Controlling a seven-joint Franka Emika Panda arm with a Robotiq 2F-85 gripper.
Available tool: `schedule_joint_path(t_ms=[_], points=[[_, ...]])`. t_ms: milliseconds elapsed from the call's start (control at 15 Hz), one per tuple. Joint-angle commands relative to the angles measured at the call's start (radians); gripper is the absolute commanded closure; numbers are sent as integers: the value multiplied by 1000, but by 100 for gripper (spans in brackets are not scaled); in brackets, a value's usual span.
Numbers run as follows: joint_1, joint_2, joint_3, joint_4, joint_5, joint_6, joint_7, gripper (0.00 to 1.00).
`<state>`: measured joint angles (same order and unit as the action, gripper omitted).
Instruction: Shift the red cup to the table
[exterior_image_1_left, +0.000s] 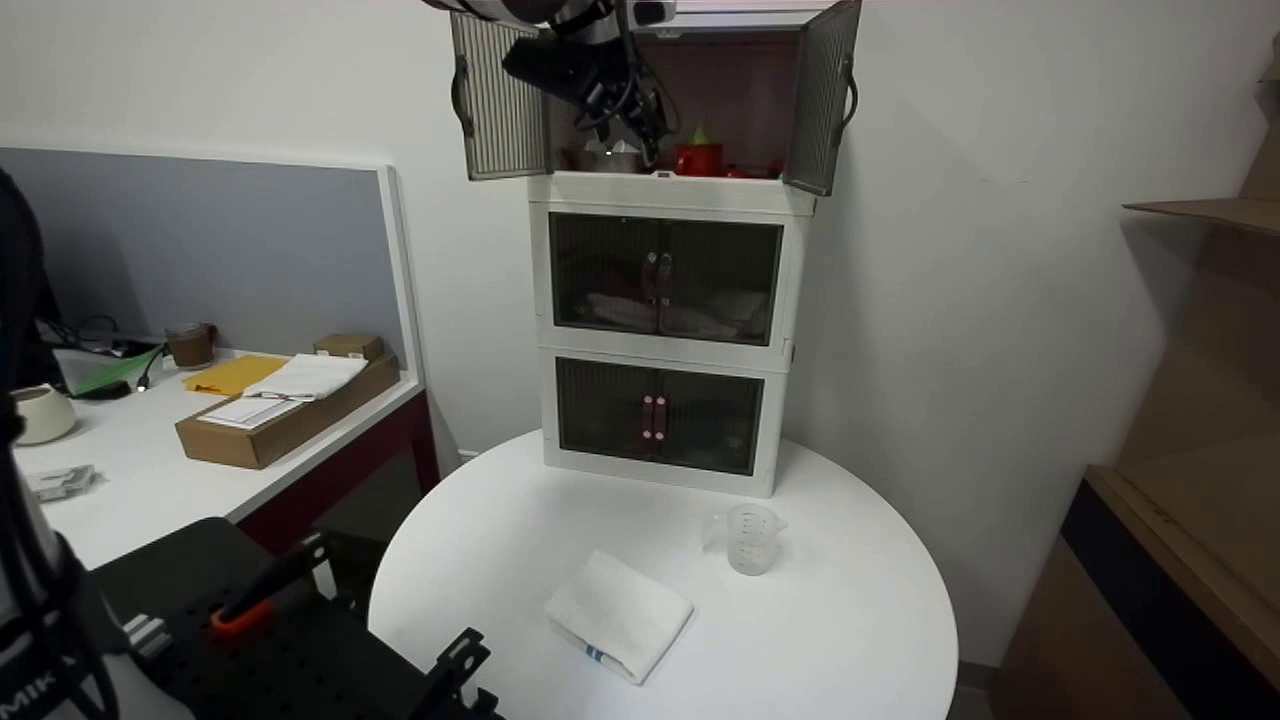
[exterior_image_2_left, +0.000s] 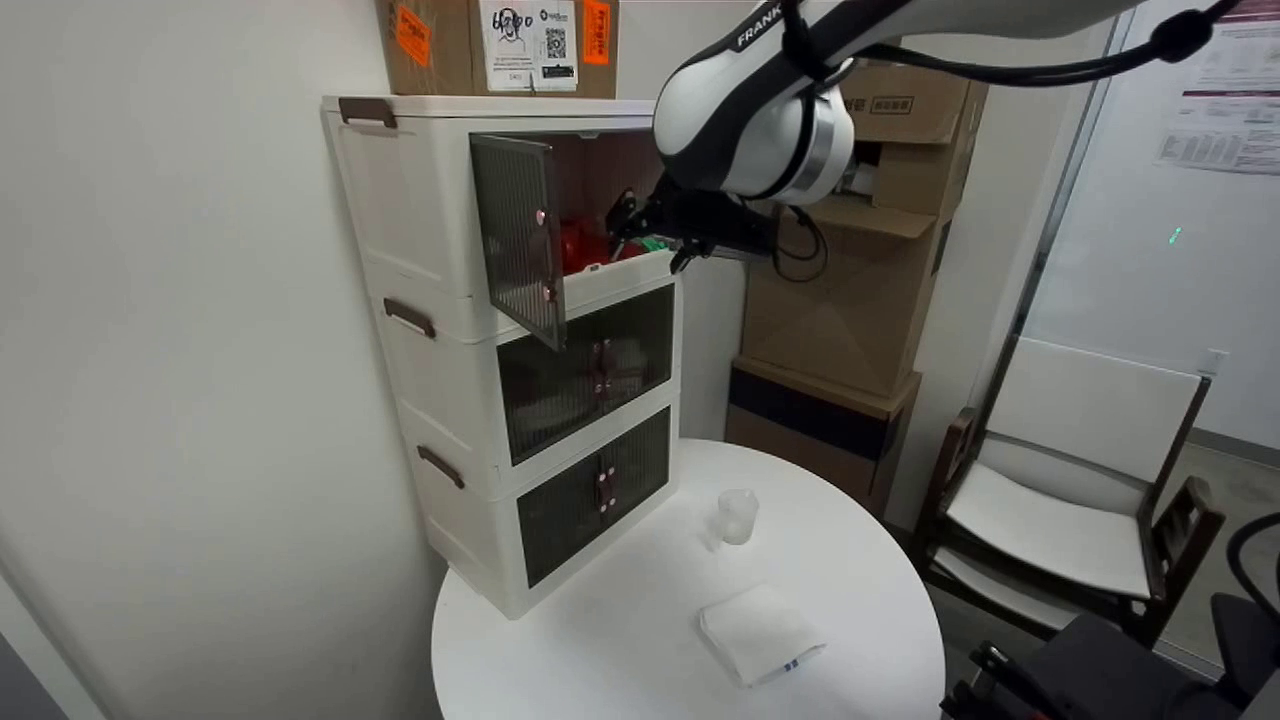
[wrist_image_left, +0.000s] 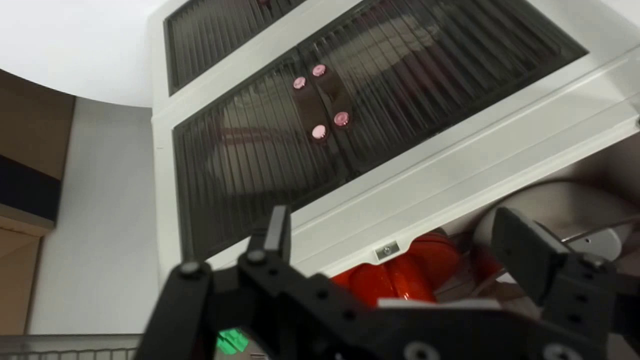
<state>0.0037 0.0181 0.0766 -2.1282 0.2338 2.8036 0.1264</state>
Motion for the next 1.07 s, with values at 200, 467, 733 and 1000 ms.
schedule_joint_path(t_ms=[200,467,733,1000], points=[[9,58,-12,71,31,-1,-24,0],[10,57,-12,67,31,-1,-24,0],[17,74,-17,60,-18,56,0,0],[18,79,-15,63,-48,100,-25,0]])
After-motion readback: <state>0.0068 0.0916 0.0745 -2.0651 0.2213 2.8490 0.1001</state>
